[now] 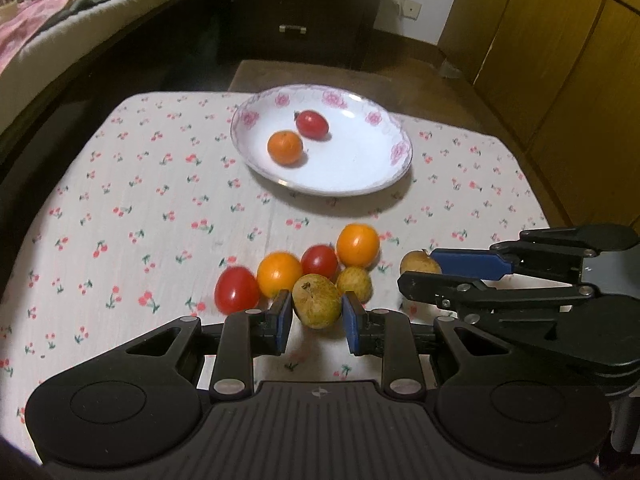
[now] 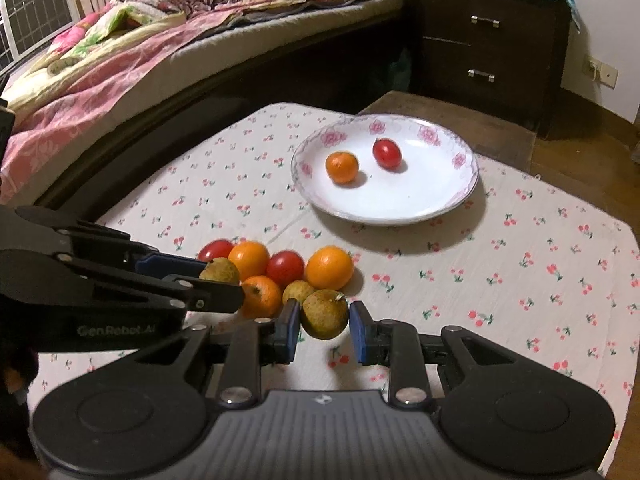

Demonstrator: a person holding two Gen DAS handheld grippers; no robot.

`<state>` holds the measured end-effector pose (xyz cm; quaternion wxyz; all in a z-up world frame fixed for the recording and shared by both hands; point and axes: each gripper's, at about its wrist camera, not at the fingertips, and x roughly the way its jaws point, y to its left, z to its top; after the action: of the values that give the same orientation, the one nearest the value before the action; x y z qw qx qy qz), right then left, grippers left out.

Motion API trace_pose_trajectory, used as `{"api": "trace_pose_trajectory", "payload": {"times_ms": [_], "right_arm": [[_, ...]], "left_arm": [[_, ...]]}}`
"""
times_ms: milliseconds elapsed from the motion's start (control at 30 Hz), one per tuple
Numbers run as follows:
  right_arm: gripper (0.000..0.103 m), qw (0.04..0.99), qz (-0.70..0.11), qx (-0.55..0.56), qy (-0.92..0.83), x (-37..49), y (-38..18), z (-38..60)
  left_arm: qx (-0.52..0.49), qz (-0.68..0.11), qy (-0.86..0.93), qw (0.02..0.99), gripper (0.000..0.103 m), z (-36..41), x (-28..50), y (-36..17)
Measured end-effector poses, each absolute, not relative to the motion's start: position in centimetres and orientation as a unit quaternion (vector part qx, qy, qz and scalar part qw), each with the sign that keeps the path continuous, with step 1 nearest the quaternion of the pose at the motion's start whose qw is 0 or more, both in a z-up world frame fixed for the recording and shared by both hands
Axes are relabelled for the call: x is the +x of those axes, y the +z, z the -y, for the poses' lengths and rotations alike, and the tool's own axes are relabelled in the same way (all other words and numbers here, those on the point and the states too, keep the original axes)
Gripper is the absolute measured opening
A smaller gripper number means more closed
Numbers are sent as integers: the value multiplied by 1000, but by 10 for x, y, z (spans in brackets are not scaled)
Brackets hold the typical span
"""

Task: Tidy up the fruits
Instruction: 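Carry both held pears over the white bowl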

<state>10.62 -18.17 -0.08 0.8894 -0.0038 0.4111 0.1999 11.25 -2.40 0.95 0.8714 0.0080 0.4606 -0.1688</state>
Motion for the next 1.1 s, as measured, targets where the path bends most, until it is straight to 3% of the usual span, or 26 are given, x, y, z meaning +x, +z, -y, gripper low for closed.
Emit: {"api": "trace_pose_trajectory", "payload": {"times_ms": [433,1100], "right_arm": [[34,907,-382,3,176,157,16,195],[34,911,-384,3,151,202,3,203]], "left_arm": [[-7,-432,-166,887,35,41,166,31],[-1,-441,-150,885,35,50,210,11]]}}
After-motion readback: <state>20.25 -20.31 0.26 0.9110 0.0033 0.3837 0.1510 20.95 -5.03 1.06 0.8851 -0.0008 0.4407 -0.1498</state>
